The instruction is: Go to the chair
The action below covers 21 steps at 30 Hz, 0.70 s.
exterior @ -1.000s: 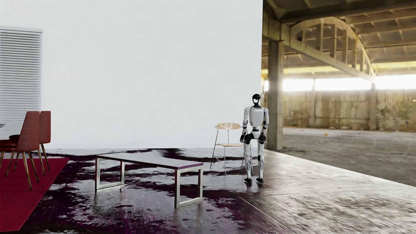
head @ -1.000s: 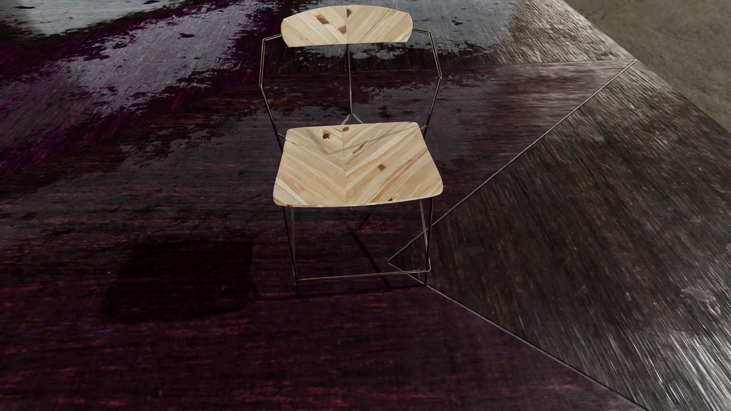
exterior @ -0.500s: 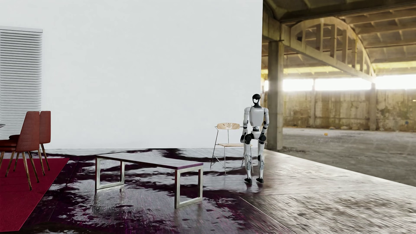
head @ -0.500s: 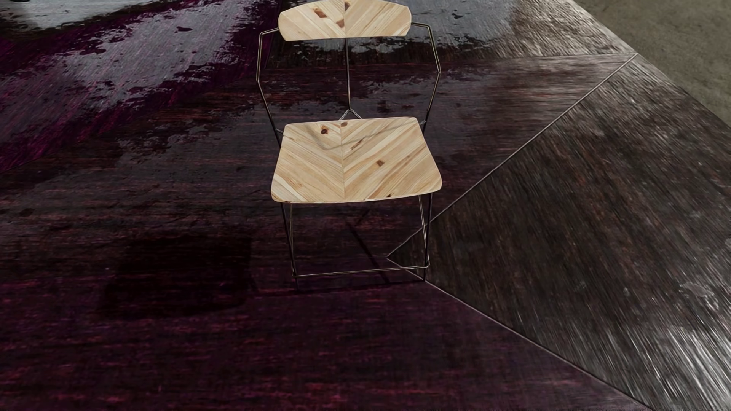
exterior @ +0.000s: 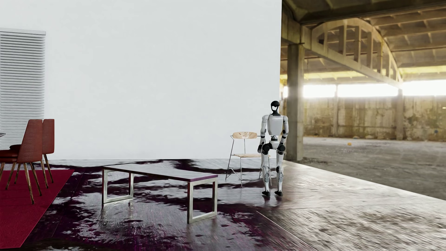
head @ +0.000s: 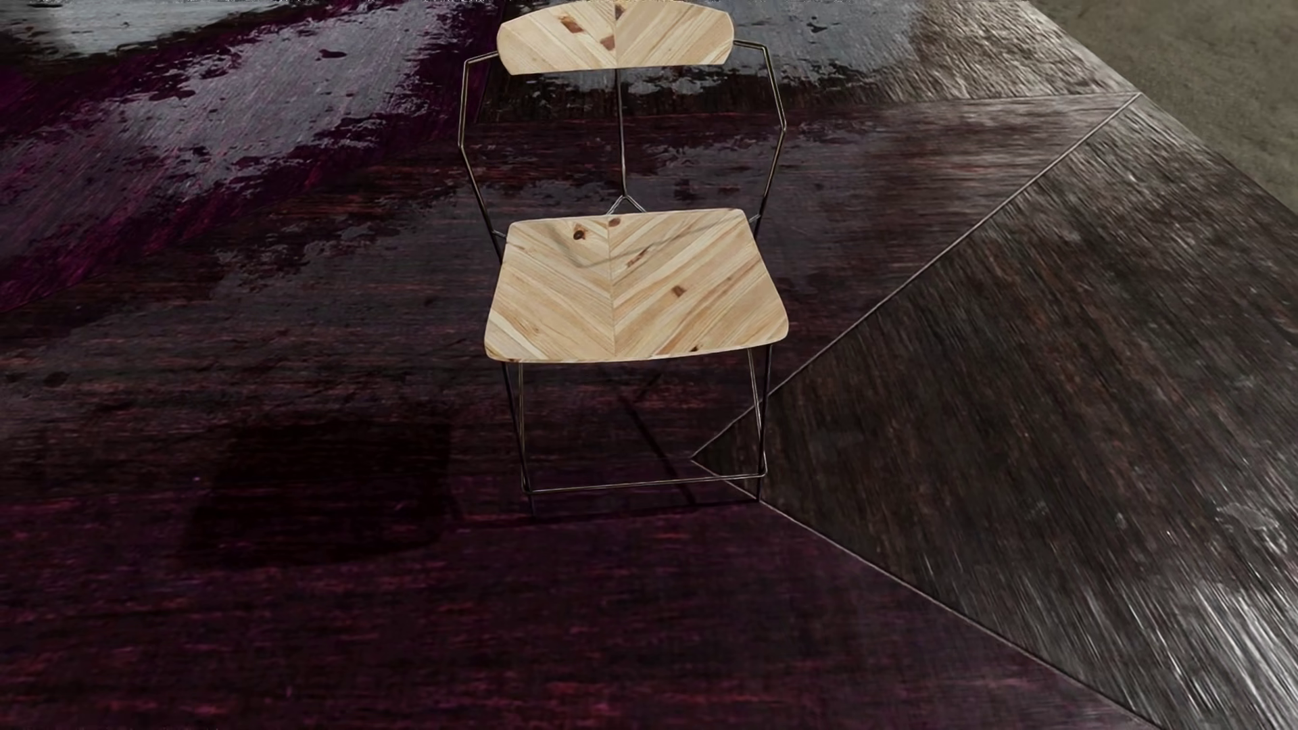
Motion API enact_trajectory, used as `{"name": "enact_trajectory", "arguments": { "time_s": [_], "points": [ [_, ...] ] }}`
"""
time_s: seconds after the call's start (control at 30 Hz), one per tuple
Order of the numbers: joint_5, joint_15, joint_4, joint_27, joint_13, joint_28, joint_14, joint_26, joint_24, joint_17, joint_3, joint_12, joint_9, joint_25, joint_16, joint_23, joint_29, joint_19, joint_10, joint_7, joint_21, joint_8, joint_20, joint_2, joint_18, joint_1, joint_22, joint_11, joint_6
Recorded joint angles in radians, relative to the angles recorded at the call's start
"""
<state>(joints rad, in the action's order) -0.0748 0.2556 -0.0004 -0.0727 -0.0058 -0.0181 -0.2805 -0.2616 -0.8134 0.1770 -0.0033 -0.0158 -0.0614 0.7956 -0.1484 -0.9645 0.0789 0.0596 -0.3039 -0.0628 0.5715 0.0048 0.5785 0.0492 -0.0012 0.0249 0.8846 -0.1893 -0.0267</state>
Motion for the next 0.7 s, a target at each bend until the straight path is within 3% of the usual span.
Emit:
{"name": "enact_trajectory", "arguments": {
  "time_s": [0.37, 0.6, 0.7],
  "points": [
    [0.007, 0.009, -0.008, -0.022, 0.009, 0.006, -0.005, 0.023, 0.0, -0.02, 0.004, 0.016, 0.0, -0.021, 0.006, 0.018, 0.006, -0.004, -0.012, 0.014, -0.032, -0.015, -0.04, 0.009, 0.008, -0.001, 0.006, -0.002, -0.002],
    [0.006, 0.01, -0.007, -0.02, 0.012, 0.01, -0.011, 0.028, -0.011, -0.038, 0.003, 0.008, -0.007, -0.004, 0.009, 0.015, 0.008, -0.004, -0.018, 0.009, -0.03, -0.011, -0.065, 0.011, 0.016, -0.005, -0.001, -0.009, -0.003],
    [0.006, 0.01, -0.007, -0.027, 0.007, 0.057, -0.012, 0.063, -0.03, -0.044, 0.003, 0.016, -0.012, -0.004, 0.004, 0.015, 0.002, -0.005, -0.02, 0.007, -0.032, -0.009, -0.052, 0.011, 0.019, -0.004, 0.002, -0.009, -0.004]
  ]
}}
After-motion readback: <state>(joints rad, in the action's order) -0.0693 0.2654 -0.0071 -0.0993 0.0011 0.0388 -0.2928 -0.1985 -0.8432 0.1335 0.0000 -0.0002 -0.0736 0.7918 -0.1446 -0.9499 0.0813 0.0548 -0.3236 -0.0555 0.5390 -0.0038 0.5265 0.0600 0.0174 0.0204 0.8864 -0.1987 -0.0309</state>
